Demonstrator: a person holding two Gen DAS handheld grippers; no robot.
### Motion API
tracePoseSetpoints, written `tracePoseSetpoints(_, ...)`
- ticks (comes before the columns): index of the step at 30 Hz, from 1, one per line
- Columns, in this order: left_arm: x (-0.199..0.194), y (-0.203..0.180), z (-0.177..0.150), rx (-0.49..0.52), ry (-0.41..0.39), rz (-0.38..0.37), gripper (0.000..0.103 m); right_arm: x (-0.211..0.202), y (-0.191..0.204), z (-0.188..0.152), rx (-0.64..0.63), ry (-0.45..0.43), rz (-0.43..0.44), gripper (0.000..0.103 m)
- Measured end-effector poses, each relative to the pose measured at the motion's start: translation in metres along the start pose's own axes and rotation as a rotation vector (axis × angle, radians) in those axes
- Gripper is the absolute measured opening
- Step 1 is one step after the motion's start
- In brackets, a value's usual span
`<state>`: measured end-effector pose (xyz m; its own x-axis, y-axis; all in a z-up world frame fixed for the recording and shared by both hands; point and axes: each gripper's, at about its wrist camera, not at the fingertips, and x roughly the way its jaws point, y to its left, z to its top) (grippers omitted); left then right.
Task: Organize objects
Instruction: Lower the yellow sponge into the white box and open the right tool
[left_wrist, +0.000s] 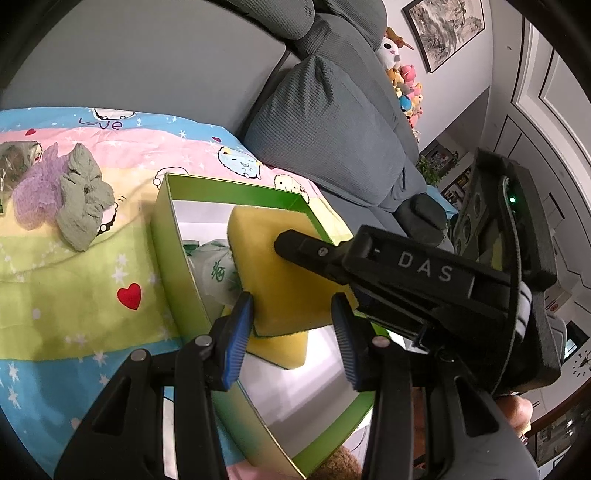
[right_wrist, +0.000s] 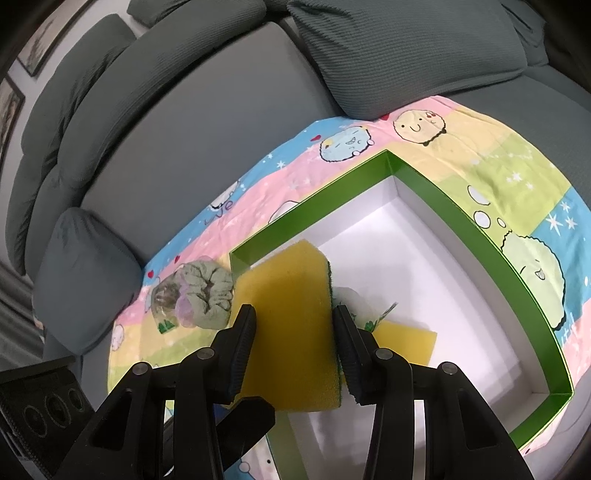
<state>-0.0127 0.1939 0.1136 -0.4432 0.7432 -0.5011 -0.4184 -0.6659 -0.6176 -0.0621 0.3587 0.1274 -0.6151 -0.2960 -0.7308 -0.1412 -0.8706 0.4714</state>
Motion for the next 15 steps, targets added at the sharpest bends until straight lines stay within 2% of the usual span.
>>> tracePoseSetpoints(2, -0.003, 0.0, 0.0, 0.004, -0.005, -0.001, 0.043, -0.002, 0.0, 0.0, 0.008, -0.012, -0.002, 0.046)
tracePoseSetpoints(6, -0.02, 0.002, 0.001, 0.018, -0.044, -0.002, 0.059, -0.011, 0.0, 0.001, 0.015, -0.059, -0.015, 0.046)
tracePoseSetpoints(8, -0.028, 0.006, 0.003, 0.013, -0.062, -0.007, 0.061, -0.016, -0.001, 0.001, 0.021, -0.086, -0.007, 0.047)
tracePoseSetpoints(10, -0.041, 0.016, 0.003, -0.002, -0.102, -0.022, 0.063, -0.02, -0.001, 0.002, 0.026, -0.112, -0.008, 0.059)
tracePoseSetpoints(11, -0.045, 0.019, 0.001, 0.002, -0.115, -0.03, 0.064, -0.023, -0.001, 0.002, 0.026, -0.131, -0.006, 0.06)
tracePoseSetpoints(12, -0.052, 0.028, -0.002, 0.018, -0.141, -0.041, 0.069, -0.025, 0.0, 0.002, 0.025, -0.147, -0.002, 0.061)
tracePoseSetpoints(15, -0.061, 0.038, 0.006, 0.005, -0.149, 0.036, 0.07, -0.033, 0.003, 0.004, 0.023, -0.199, 0.016, 0.062)
